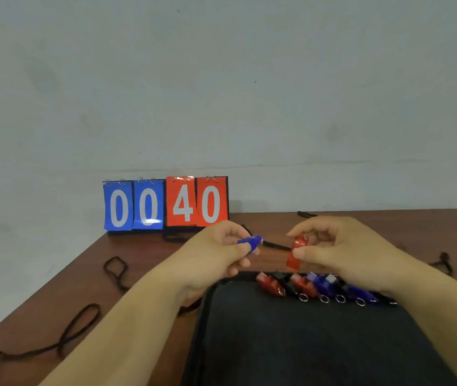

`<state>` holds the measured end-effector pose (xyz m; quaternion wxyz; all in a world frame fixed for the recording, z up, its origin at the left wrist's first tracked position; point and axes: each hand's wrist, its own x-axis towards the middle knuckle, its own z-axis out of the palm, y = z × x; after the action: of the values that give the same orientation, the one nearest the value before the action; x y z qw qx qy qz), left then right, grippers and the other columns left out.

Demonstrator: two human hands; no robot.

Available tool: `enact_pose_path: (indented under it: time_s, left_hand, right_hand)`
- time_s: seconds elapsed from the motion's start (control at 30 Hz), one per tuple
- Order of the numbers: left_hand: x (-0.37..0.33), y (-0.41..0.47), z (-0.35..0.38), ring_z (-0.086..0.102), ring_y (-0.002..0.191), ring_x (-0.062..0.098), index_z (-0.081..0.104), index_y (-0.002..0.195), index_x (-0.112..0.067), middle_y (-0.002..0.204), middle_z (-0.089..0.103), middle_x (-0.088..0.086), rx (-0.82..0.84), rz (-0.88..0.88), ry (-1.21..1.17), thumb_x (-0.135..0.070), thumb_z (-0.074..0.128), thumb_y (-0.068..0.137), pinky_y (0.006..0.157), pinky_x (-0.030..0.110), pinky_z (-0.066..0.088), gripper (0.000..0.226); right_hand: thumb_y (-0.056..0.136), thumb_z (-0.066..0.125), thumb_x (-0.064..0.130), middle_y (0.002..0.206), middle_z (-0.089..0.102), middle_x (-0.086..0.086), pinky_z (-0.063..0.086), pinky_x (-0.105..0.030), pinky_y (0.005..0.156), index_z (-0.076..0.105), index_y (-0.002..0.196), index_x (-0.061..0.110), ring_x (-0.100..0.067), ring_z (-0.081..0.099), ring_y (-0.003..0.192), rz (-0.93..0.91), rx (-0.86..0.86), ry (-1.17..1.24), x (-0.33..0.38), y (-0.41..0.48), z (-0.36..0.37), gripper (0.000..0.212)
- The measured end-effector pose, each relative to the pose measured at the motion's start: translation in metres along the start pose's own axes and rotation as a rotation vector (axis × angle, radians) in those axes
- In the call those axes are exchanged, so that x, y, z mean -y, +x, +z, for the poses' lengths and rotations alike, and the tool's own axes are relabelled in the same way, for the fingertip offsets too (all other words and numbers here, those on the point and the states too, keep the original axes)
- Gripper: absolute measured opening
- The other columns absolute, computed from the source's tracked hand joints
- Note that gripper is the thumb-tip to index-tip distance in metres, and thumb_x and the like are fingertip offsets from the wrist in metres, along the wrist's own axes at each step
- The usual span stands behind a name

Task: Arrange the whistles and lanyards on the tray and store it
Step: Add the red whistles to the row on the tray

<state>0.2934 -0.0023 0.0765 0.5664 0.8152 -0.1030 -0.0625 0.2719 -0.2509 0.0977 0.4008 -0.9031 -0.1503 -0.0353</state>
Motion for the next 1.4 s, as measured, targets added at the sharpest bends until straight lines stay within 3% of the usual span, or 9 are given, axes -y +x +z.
enact_pose_path:
  time_s: [0.17, 0.33, 0.47, 0.63, 0.7, 0.8, 1.0, 1.17, 1.4]
  left_hand:
    - [0.006, 0.007, 0.025, 0.064, 0.071, 0.011, 0.059, 0.125, -0.032, 0.101, 0.078, -0.001, 0.034, 0.086, 0.032, -0.012, 0.053, 0.105, 0.070, 0.029, 0.051, 0.029]
    - [0.021, 0.002, 0.032, 0.073, 0.078, 0.016, 0.057, 0.130, -0.050, 0.100, 0.070, -0.005, 0.053, 0.161, 0.148, -0.013, 0.049, 0.106, 0.071, 0.026, 0.054, 0.044]
    - [0.024, -0.005, 0.037, 0.074, 0.083, 0.012, 0.054, 0.124, -0.047, 0.092, 0.069, -0.010, 0.072, 0.176, 0.262, -0.016, 0.051, 0.105, 0.072, 0.024, 0.054, 0.037]
    - [0.022, -0.009, 0.042, 0.062, 0.069, -0.002, 0.049, 0.111, -0.046, 0.079, 0.065, -0.015, 0.045, 0.218, 0.353, -0.029, 0.052, 0.104, 0.072, 0.023, 0.047, 0.018]
    - [0.019, -0.013, 0.044, 0.063, 0.081, -0.006, 0.050, 0.111, -0.049, 0.090, 0.063, -0.025, 0.039, 0.264, 0.359, -0.035, 0.059, 0.100, 0.074, 0.019, 0.047, 0.019]
    - [0.016, -0.019, 0.046, 0.064, 0.099, -0.003, 0.057, 0.111, -0.047, 0.104, 0.065, -0.024, 0.007, 0.358, 0.391, -0.037, 0.071, 0.092, 0.080, 0.017, 0.052, 0.026]
    - [0.016, -0.020, 0.043, 0.059, 0.105, -0.009, 0.062, 0.105, -0.049, 0.103, 0.065, -0.028, -0.101, 0.479, 0.532, -0.040, 0.072, 0.089, 0.085, 0.003, 0.045, 0.022]
    - [0.015, -0.020, 0.039, 0.057, 0.106, -0.007, 0.064, 0.117, -0.043, 0.107, 0.064, -0.027, -0.067, 0.471, 0.666, -0.044, 0.069, 0.091, 0.085, 0.007, 0.046, 0.026]
    - [0.020, -0.013, 0.036, 0.061, 0.100, -0.007, 0.069, 0.111, -0.043, 0.106, 0.067, -0.024, 0.173, 0.282, 0.793, -0.043, 0.070, 0.092, 0.092, 0.019, 0.050, 0.019]
  right_hand:
    - [0.085, 0.079, 0.024, 0.087, 0.078, 0.009, 0.060, -0.030, 0.077, 0.074, 0.098, 0.034, -0.009, 0.076, 0.077, 0.033, -0.044, 0.170, -0.019, -0.007, -0.005, 0.017]
    - [0.085, 0.079, 0.014, 0.082, 0.079, 0.002, 0.055, -0.021, 0.069, 0.073, 0.098, 0.025, -0.008, 0.074, 0.071, 0.050, -0.009, 0.284, -0.030, -0.011, 0.002, 0.018]
    - [0.083, 0.081, 0.019, 0.085, 0.079, 0.005, 0.060, -0.027, 0.078, 0.072, 0.098, 0.029, -0.011, 0.076, 0.077, 0.054, -0.003, 0.257, -0.032, -0.013, 0.013, 0.020]
    - [0.080, 0.082, 0.016, 0.087, 0.079, -0.003, 0.060, -0.031, 0.079, 0.074, 0.094, 0.026, -0.018, 0.077, 0.082, 0.077, 0.014, 0.364, -0.031, -0.015, 0.023, 0.019]
    - [0.080, 0.081, 0.010, 0.089, 0.080, -0.009, 0.060, -0.036, 0.082, 0.075, 0.092, 0.022, -0.026, 0.077, 0.087, 0.101, 0.013, 0.497, -0.031, -0.015, 0.026, 0.018]
    - [0.081, 0.078, 0.007, 0.091, 0.079, -0.013, 0.058, -0.035, 0.080, 0.073, 0.099, 0.013, -0.023, 0.076, 0.085, 0.164, 0.037, 0.659, -0.031, -0.014, 0.029, 0.020]
    - [0.065, 0.079, 0.017, 0.088, 0.078, -0.014, 0.061, -0.025, 0.070, 0.072, 0.099, 0.007, -0.018, 0.076, 0.079, 0.193, 0.069, 0.773, -0.028, -0.015, 0.032, 0.036]
    - [0.069, 0.079, 0.025, 0.088, 0.079, -0.010, 0.058, -0.027, 0.071, 0.075, 0.097, 0.011, -0.016, 0.075, 0.079, 0.208, 0.098, 0.648, -0.026, -0.017, 0.033, 0.031]
    - [0.079, 0.080, 0.048, 0.083, 0.075, 0.019, 0.057, -0.022, 0.077, 0.077, 0.086, 0.034, 0.002, 0.070, 0.076, 0.054, 0.168, -0.121, -0.031, -0.017, 0.041, 0.016]
